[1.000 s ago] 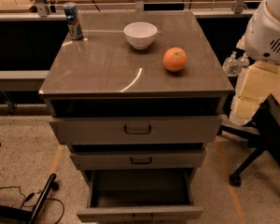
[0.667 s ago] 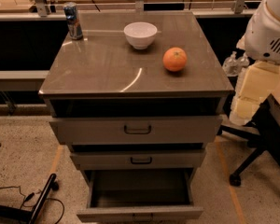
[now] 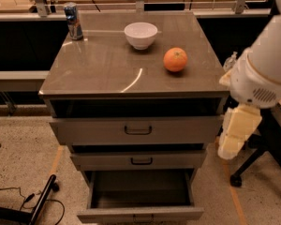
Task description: Close bottom drawer
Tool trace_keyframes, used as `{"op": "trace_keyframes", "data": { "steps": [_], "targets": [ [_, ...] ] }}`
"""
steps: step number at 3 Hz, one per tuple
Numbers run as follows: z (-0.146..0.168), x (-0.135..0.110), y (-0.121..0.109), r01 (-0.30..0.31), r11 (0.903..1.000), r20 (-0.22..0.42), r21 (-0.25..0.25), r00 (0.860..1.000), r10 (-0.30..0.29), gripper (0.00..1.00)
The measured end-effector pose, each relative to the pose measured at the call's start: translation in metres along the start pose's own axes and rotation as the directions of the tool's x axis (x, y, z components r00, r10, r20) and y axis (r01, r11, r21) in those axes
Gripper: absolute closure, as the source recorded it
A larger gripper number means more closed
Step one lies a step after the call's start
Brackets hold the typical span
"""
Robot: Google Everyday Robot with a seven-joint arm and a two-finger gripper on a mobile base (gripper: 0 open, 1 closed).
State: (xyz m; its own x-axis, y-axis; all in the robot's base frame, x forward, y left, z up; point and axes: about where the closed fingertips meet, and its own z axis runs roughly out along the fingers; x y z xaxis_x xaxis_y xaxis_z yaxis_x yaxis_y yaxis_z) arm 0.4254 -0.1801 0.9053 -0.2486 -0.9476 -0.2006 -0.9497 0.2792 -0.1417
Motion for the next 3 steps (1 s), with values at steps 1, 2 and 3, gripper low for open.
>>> {"op": "trace_keyframes", "data": {
  "steps": [1, 2, 3],
  "targets": [
    [0.078, 0.016, 0.032, 0.032, 0.997, 0.077, -0.071, 0.997, -0.027, 0.0],
    [0.175, 0.031, 0.059, 0.066, 0.9865, 0.103, -0.15, 0.993, -0.051, 0.0],
    [0.26, 0.047, 0.078, 0.064, 0.9682, 0.086, -0.242, 0.995, -0.045, 0.0]
  ]
}}
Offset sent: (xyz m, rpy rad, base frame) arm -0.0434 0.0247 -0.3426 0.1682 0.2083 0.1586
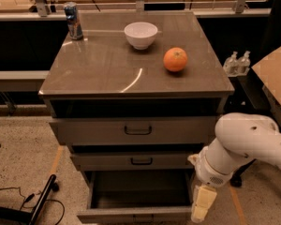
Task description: Close bottom drawer
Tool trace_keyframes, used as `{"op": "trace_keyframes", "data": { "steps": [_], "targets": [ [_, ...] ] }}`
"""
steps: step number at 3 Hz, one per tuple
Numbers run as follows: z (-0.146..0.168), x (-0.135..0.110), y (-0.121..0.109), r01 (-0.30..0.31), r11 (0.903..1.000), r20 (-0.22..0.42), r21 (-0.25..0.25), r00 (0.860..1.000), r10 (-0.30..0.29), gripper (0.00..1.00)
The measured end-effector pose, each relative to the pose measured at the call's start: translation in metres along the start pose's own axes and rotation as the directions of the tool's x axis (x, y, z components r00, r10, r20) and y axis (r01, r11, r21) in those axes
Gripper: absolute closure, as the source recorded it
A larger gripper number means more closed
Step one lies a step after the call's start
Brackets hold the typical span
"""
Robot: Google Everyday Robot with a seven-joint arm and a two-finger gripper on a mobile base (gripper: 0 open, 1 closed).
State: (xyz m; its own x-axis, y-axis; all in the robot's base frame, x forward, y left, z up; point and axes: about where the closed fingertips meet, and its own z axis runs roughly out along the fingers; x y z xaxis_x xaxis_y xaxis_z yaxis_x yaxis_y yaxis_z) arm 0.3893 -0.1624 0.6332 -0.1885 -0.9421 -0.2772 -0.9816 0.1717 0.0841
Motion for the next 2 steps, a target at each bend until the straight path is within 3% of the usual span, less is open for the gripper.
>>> {"op": "trace_keyframes", "data": {
  "steps": [1, 2],
  "targets": [
    [0.012, 0.003, 0.001, -0.004, 0.9998, 0.005, -0.02, 1.0, 0.004, 0.0],
    [0.029, 0.005, -0.001, -0.005, 0.9987, -0.031, -0.051, 1.0, 0.003, 0.0]
  ]
}}
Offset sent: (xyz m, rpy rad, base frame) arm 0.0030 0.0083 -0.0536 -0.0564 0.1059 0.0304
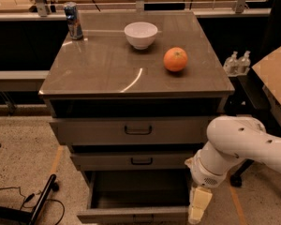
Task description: Close bottom drawer
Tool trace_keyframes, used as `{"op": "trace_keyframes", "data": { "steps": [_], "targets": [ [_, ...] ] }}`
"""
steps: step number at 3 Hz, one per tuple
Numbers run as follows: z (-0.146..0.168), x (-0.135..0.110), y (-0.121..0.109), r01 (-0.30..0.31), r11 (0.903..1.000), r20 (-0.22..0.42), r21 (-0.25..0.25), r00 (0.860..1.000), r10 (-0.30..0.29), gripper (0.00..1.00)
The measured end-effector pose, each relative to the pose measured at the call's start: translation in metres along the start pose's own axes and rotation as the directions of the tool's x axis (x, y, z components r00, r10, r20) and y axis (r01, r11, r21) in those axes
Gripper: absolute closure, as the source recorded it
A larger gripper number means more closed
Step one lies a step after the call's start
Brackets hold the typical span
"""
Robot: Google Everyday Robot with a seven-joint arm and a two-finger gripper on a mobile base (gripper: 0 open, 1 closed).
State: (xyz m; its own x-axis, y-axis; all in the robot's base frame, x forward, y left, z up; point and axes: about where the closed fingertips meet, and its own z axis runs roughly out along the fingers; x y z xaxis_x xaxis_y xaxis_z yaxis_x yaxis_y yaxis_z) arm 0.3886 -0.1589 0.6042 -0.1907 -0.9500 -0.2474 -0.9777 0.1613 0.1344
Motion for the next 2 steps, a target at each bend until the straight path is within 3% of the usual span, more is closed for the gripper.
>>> {"op": "trace_keyframes", "data": {
  "steps": [2],
  "targets": [
    [0.12, 0.025, -0.013, 0.002, 0.9951, -0.104, -0.099, 0.994, -0.012, 0.0]
  ]
}}
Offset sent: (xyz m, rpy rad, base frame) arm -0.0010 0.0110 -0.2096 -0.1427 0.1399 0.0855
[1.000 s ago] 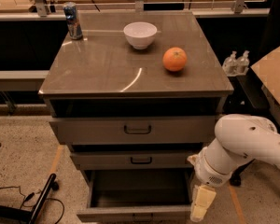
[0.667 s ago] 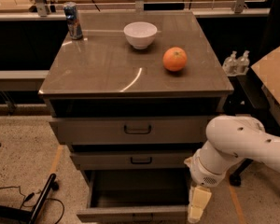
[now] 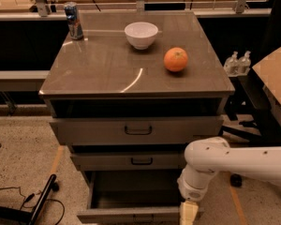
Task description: Close bottom drawer
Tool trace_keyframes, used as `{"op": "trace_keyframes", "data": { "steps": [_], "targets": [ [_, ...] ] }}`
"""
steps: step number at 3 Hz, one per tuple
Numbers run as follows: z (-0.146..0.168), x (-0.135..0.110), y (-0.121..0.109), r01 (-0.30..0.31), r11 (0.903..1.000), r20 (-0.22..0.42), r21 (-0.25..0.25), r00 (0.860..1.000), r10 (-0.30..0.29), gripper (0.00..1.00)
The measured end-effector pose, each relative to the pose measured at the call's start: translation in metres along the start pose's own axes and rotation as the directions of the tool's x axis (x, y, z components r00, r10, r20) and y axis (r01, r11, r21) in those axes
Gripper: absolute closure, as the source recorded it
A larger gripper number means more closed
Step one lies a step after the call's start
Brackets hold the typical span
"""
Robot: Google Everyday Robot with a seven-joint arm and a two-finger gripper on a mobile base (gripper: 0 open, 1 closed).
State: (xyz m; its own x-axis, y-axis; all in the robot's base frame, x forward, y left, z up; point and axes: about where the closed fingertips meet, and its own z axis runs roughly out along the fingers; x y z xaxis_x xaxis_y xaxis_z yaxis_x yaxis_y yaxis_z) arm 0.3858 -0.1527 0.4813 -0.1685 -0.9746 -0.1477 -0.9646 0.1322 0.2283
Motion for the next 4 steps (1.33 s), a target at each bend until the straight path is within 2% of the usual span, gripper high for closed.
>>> {"op": "trace_keyframes", "data": {
  "steps": [1, 2, 3, 4],
  "targets": [
    [0.05, 0.012, -0.006, 0.021, 0.9998, -0.025, 0.0, 0.999, -0.021, 0.0],
    [0.116, 0.039, -0.002, 0.023, 0.999, 0.003, 0.039, 1.0, -0.023, 0.0],
    [0.118, 0.039, -0.003, 0.025, 0.9988, 0.005, 0.042, 1.0, -0.025, 0.0],
    [0.126, 0.043, -0.004, 0.034, 0.9993, 0.026, 0.015, 0.999, -0.034, 0.0]
  ]
}}
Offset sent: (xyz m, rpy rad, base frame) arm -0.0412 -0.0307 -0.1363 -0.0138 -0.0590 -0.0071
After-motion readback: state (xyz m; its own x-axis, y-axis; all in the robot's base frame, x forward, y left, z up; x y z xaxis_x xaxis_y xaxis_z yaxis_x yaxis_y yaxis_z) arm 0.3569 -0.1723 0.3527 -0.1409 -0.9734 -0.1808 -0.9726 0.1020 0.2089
